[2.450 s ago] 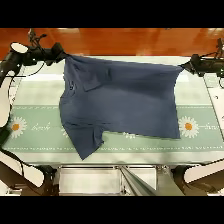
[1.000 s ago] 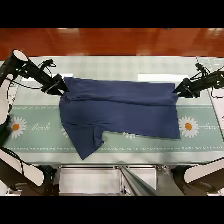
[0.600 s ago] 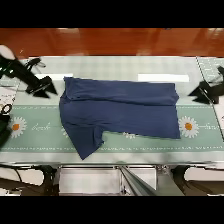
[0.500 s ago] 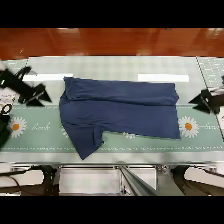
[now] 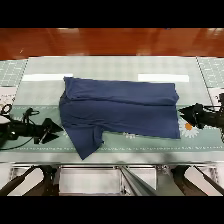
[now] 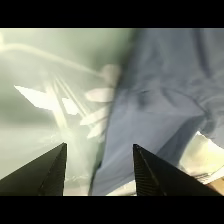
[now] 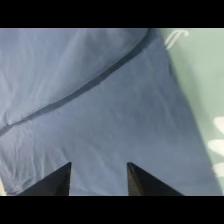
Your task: Fold the shirts.
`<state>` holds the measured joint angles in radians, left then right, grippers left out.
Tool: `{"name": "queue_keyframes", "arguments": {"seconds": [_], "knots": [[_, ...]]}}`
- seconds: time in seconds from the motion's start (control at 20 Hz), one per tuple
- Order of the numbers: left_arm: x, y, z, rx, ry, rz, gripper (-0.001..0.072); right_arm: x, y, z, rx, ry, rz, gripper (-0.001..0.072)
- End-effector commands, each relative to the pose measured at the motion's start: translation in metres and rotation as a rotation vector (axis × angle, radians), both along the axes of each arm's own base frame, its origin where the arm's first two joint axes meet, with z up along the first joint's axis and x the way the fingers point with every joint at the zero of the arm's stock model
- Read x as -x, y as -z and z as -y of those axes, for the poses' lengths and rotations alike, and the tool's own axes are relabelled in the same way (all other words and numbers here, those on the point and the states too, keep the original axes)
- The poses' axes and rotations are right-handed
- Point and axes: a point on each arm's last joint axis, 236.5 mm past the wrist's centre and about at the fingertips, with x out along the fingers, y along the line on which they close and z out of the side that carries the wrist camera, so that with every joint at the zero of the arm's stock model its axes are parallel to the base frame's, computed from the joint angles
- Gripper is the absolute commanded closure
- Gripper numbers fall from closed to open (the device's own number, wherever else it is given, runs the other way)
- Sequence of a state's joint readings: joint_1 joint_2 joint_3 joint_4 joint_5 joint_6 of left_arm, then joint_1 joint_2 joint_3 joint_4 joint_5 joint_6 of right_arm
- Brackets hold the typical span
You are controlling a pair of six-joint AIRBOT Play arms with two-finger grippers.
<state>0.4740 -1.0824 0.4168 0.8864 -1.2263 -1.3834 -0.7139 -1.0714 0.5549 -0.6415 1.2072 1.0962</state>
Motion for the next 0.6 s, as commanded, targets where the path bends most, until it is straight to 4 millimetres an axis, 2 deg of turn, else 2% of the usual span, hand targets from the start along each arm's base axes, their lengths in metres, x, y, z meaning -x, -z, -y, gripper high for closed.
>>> {"name": "queue_keyframes", "arguments": {"seconds": [0.0,0.15,0.3,0.35,0.4,0.45,0.55], "knots": [[-0.004,0.009,0.020,0.032,-0.031,0.063,0.0200,0.001,-0.003,-0.007,-0.020,-0.001,0.022,0.0303],[-0.024,0.005,0.035,0.041,-0.051,0.124,0.0200,0.001,-0.003,-0.007,-0.019,-0.001,0.023,0.0304],[-0.026,0.008,0.063,0.044,0.042,0.157,0.0202,0.001,-0.002,-0.006,-0.017,-0.002,0.021,0.0303],[-0.027,0.009,0.069,0.039,0.070,0.159,0.0225,0.001,-0.002,-0.006,-0.016,-0.002,0.021,0.0304],[-0.029,0.007,0.073,0.043,0.094,0.162,0.0482,0.003,0.000,-0.003,-0.004,-0.002,0.011,0.0304],[-0.032,0.002,0.076,0.055,0.112,0.171,0.0692,0.008,0.004,0.003,0.009,0.006,-0.006,0.0303],[-0.037,-0.015,0.079,0.089,0.158,0.198,0.0692,0.026,0.018,0.023,0.044,0.047,-0.087,0.0303]]}}
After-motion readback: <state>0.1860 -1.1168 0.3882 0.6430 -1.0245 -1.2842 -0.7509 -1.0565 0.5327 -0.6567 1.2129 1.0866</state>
